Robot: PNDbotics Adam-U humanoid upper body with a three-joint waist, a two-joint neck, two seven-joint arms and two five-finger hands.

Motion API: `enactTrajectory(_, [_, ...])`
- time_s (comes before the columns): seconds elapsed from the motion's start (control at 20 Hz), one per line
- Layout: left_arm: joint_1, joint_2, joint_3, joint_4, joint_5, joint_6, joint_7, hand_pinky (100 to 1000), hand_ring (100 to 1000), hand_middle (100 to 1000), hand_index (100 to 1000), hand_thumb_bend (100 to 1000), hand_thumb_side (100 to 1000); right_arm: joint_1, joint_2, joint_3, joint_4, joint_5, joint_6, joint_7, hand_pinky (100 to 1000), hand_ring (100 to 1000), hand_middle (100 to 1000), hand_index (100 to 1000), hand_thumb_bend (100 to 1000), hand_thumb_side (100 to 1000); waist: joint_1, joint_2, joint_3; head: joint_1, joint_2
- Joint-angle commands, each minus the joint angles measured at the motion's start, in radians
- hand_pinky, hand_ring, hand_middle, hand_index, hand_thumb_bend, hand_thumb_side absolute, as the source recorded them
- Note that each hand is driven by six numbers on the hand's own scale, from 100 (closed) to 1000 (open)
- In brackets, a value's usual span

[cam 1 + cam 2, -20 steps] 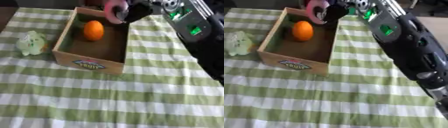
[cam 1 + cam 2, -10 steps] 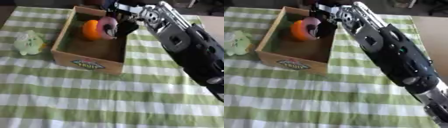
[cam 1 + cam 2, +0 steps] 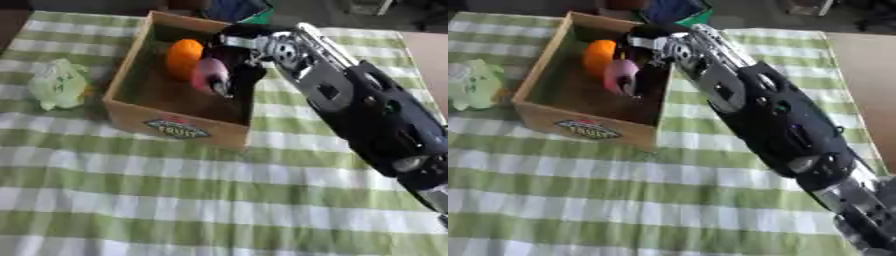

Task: Pick up objects on the table and place them in the box.

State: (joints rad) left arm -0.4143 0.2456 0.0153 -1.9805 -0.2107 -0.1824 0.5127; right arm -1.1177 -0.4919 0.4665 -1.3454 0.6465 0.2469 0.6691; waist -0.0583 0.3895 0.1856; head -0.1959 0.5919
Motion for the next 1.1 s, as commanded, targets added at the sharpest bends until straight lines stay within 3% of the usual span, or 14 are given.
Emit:
enactTrajectory(0.05, [-0.011,0.007,0.001,-0.020,0.002,0.001,-0.001,703,686,718,764,100,820,-0.026,-0.009,-0.023,-0.001,0.023,-0.014,0.014,773,870,775,941,100,455,0.005,-0.019,-0.001,-0.004,-0.005])
enactTrajectory(0.15, [-0.011,0.007,0.001,-0.020,0.001,0.001,-0.001,702,686,719,764,100,820,-0.027,-0.010,-0.033,-0.007,0.026,-0.014,0.013,781,878,792,975,100,558,0.006,-0.020,-0.002,-0.005,-0.005])
enactTrajectory(0.25, [-0.010,0.007,0.001,-0.020,0.001,0.001,-0.001,703,686,719,764,100,820,-0.028,-0.013,-0.044,-0.019,0.025,-0.007,0.005,783,880,795,980,140,581,0.007,-0.020,-0.004,-0.004,-0.006])
enactTrajectory(0.3, [-0.009,0.007,0.001,-0.020,0.001,0.002,-0.001,703,686,719,764,100,821,-0.029,-0.016,-0.049,-0.027,0.023,-0.004,0.001,785,880,799,986,215,620,0.008,-0.020,-0.005,-0.004,-0.006])
enactTrajectory(0.55, [-0.005,0.007,0.002,-0.020,0.001,0.003,-0.001,703,686,719,764,100,820,-0.029,-0.036,-0.084,-0.075,-0.012,0.024,-0.024,787,877,802,993,286,662,0.011,-0.022,-0.011,0.001,-0.009])
enactTrajectory(0.8, [-0.002,0.009,0.004,-0.020,-0.001,0.005,0.002,703,687,720,764,100,820,-0.013,-0.083,-0.132,-0.186,-0.082,0.055,-0.056,786,861,786,983,225,692,0.016,-0.022,-0.020,0.011,-0.007])
enactTrajectory(0.95, [-0.001,0.024,0.009,-0.020,-0.006,0.008,0.005,703,688,721,765,100,816,0.025,-0.146,-0.186,-0.327,-0.153,0.091,-0.111,784,847,763,966,100,737,0.021,-0.020,-0.029,0.027,-0.003])
enactTrajectory(1.1, [-0.008,0.056,0.015,-0.020,-0.015,0.022,0.012,703,689,723,767,100,808,0.090,-0.217,-0.246,-0.485,-0.219,0.138,-0.194,782,828,728,954,100,735,0.027,-0.020,-0.038,0.050,0.002])
